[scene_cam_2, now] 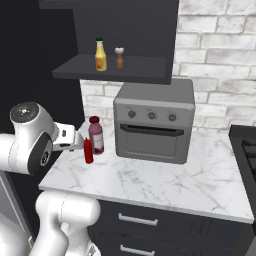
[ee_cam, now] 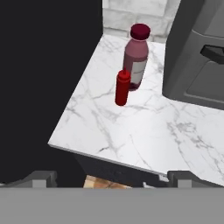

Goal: There are various items on the counter. Only move the condiments/shakers into the cabinet.

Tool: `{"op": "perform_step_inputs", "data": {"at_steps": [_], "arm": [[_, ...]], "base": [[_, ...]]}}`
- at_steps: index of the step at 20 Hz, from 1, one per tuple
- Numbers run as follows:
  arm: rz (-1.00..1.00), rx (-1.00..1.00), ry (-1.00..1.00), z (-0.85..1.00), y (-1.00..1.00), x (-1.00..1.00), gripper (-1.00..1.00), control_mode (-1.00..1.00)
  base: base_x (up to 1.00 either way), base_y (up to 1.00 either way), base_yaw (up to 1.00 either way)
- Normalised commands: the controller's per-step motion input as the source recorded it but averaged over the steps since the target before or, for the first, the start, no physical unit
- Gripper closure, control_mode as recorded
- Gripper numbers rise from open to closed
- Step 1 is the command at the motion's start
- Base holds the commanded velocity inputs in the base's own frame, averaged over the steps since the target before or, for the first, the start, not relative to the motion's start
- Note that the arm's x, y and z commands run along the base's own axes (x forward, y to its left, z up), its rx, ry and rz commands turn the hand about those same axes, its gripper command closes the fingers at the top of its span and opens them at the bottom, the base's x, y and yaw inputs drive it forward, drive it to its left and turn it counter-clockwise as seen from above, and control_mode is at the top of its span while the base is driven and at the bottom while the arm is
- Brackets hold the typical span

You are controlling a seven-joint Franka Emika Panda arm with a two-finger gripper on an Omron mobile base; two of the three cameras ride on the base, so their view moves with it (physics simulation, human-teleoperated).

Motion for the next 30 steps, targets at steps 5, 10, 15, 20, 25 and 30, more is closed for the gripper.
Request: {"op": "perform_step_inputs", "data": {"at_steps": [5, 10, 15, 20, 25, 30], "arm": [[-0.01, 0.0, -0.12, -0.12, 0.16, 0.0, -1.0, -1.0], [-0.01, 0.0, -0.08, -0.28, 0.22, 0.03, -1.0, -1.0], [-0.02, -0.01, -0.03, -0.37, 0.08, 0.0, -1.0, -1.0], [-0.07, 0.0, -0.03, -0.4, -0.04, 0.0, -1.0, -1.0], [-0.09, 0.0, -0.02, -0.39, -0.15, 0.0, -1.0, -1.0], [-0.05, 0.0, -0.05, -0.5, 0.0, 0.0, -1.0, -1.0]], "base": [[0.0, 0.0, 0.0], [0.0, 0.0, 0.0], [0.0, 0.0, 0.0], [0.0, 0.0, 0.0], [0.0, 0.0, 0.0], [0.0, 0.0, 0.0]]}}
